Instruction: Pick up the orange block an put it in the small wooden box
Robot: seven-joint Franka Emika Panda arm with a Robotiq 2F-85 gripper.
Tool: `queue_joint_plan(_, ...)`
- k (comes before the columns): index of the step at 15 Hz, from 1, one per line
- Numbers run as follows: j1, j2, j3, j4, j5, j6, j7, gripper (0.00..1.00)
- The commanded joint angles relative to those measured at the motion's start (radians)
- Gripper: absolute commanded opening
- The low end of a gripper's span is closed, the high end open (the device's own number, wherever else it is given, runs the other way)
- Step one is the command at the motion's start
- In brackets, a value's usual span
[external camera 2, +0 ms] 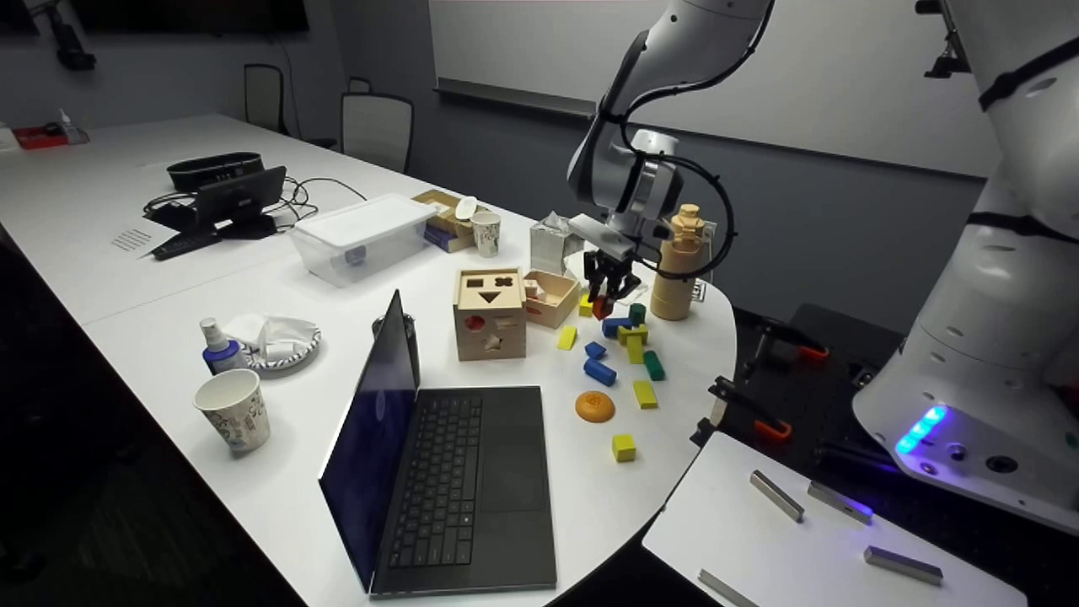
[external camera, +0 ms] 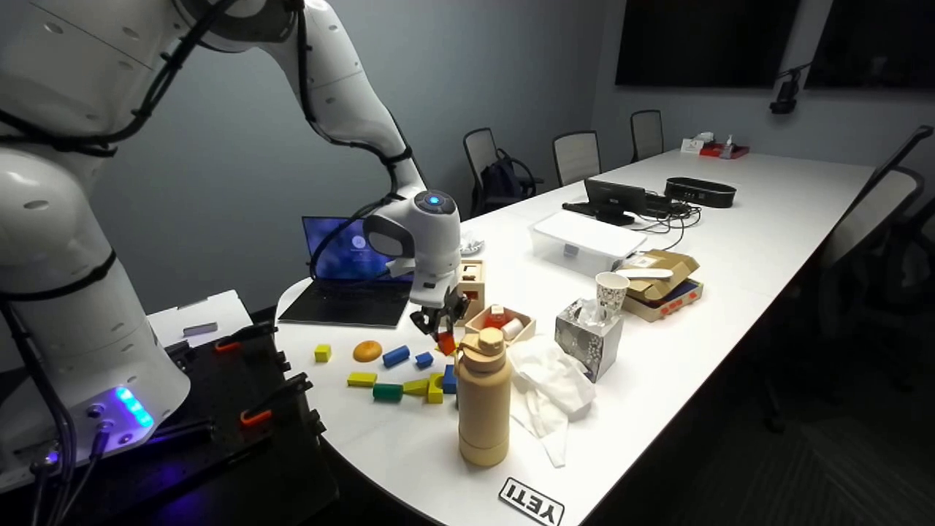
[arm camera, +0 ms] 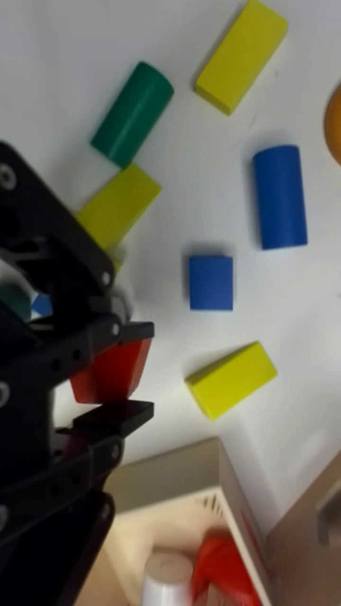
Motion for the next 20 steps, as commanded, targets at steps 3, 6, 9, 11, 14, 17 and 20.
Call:
queue_joint_plan(3, 0.008, -0.162, -0.004, -0.024, -0.051, 0.105, -0.007, 0.10)
queue_joint_plan(6, -0.016, -0.164, 0.033, 0.024, -0.002, 0.165, -0.053, 0.10)
queue_joint_plan(9, -0.066, -0.146, 0.109, 0.086, 0.079, 0.232, -0.129, 0.10)
queue_joint_plan(11, -0.111, -0.128, 0.168, 0.134, 0.135, 0.255, -0.187, 0.10)
queue_joint_plan(14, -0.179, -0.092, 0.243, 0.198, 0.203, 0.259, -0.256, 0.10)
queue_joint_plan(17, -0.236, -0.042, 0.291, 0.248, 0.255, 0.244, -0.298, 0.10)
queue_joint_plan(20, -0.287, 0.017, 0.335, 0.291, 0.292, 0.230, -0.317, 0.10)
